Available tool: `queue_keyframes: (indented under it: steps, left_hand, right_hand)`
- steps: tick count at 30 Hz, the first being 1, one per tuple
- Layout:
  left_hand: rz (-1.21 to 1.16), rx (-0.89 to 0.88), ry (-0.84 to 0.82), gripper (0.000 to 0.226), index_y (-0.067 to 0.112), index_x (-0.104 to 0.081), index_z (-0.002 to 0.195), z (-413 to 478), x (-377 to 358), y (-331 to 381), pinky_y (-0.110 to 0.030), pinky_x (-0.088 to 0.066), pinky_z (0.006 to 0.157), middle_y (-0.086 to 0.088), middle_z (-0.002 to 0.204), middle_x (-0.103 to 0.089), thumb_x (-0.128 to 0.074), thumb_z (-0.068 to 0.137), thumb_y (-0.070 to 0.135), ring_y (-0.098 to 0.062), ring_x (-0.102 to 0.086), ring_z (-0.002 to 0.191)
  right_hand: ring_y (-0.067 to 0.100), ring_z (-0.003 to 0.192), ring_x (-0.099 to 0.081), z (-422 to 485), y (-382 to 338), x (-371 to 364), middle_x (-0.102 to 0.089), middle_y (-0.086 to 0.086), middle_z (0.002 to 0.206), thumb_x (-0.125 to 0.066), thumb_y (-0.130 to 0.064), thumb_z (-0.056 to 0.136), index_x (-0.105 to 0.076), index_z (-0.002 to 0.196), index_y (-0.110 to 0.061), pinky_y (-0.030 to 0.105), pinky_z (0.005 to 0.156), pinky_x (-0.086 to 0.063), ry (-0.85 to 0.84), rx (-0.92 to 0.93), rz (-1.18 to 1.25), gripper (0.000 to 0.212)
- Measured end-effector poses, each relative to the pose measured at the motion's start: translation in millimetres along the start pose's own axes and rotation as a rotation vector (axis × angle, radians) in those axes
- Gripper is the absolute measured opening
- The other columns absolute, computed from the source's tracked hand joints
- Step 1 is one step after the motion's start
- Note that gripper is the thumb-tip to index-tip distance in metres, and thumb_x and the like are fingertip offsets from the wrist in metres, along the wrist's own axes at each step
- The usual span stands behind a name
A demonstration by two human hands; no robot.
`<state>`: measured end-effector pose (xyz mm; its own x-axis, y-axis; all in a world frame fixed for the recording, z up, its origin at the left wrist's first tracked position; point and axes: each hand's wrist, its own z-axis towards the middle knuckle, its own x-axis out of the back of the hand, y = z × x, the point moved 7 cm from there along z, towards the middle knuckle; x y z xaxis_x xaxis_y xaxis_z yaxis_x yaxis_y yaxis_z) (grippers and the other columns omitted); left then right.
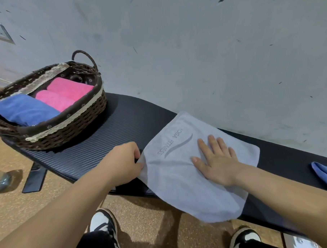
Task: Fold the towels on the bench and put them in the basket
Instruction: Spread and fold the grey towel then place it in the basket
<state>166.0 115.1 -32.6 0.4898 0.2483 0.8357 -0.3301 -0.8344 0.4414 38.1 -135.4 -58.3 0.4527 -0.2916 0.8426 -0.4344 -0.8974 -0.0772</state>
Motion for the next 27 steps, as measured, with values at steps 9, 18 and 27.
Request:
queue_keyframes:
  steps: [9, 18, 27]
  left_hand:
    - [0.075, 0.003, -0.020, 0.015, 0.030, -0.059, 0.094, 5, 4, -12, -0.036, -0.056, 0.076, 0.011, 0.088, -0.065, -0.072, 0.088, 0.031, -0.012, -0.062, 0.084]
    - [0.222, -0.003, 0.099, 0.014, 0.030, -0.054, 0.090, 3, 13, -27, -0.042, -0.058, 0.069, 0.006, 0.084, -0.062, -0.062, 0.085, 0.020, -0.019, -0.061, 0.082]
    - [0.073, 0.016, 0.082, 0.007, 0.030, -0.062, 0.082, -4, 23, -28, -0.038, -0.059, 0.074, 0.010, 0.079, -0.065, -0.067, 0.088, 0.029, -0.014, -0.063, 0.081]
  right_hand:
    - [0.032, 0.134, -0.054, 93, -11, 97, -0.056, 0.012, 0.147, -0.054, -0.037, 0.102, -0.052, 0.147, -0.010, 0.039, 0.109, -0.044, 0.355, -0.034, 0.334, 0.053]
    - [0.025, 0.099, -0.059, 119, -33, 98, -0.057, 0.003, 0.110, -0.058, -0.026, 0.096, -0.076, 0.106, -0.023, 0.035, 0.081, -0.050, 0.535, 0.050, 0.253, 0.021]
    - [0.019, 0.097, -0.064, 117, -38, 98, -0.068, -0.002, 0.104, -0.064, -0.026, 0.096, -0.070, 0.126, -0.018, 0.025, 0.085, -0.044, 0.490, 0.101, 0.417, 0.032]
